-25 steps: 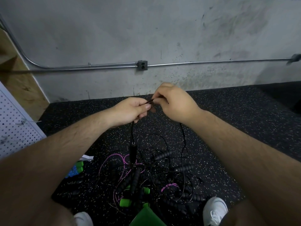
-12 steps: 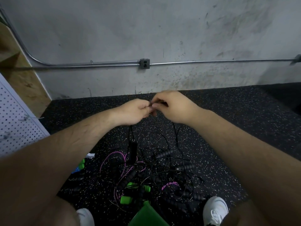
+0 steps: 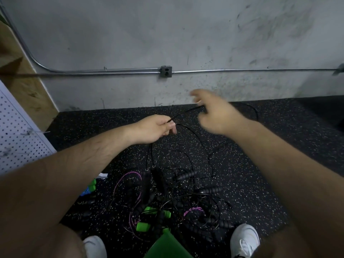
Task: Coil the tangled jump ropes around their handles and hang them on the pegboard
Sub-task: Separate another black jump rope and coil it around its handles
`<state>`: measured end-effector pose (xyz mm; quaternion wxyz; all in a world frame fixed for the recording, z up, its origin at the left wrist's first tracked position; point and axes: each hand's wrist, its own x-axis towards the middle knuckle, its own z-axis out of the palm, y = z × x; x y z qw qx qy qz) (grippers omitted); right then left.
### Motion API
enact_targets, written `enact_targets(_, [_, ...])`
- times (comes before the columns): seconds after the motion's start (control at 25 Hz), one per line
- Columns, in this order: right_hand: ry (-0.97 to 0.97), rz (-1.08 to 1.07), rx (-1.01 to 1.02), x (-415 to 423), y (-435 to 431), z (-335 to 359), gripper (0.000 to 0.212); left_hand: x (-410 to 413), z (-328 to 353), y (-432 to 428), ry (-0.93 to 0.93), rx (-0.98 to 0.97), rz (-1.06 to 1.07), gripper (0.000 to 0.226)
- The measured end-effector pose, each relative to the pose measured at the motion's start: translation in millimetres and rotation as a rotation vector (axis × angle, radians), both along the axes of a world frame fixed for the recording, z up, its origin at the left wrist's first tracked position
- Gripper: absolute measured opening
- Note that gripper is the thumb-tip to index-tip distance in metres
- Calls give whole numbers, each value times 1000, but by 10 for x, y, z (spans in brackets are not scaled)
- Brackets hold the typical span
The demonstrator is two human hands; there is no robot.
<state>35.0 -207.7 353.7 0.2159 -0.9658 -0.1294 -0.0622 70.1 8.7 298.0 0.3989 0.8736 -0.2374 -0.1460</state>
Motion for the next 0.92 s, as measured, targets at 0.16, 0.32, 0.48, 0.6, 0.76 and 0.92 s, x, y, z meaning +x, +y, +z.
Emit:
enact_targets(0.16, [-65, 206, -162, 95, 329, -213, 18, -67, 50, -112, 51, -23, -13, 28])
enact_targets(0.32, [-454, 185, -52, -36, 324, -190, 10, -17, 80, -36, 44, -134, 95, 31])
enact_targets(0.48, [121, 156, -30, -169, 592, -521, 23, -4, 223, -22, 141, -341, 158, 29])
enact_targets(0.6, [287, 153, 146, -79, 727, -753, 47, -36, 277, -30, 226, -486, 147, 31])
enact_targets(0.76, [345, 113, 400, -36, 849, -778, 23, -25, 299, 21, 287, -630, 186, 35])
enact_targets(0.92, [347, 59, 595, 4, 829, -575, 16, -7, 306, 102, 260, -573, 268, 50])
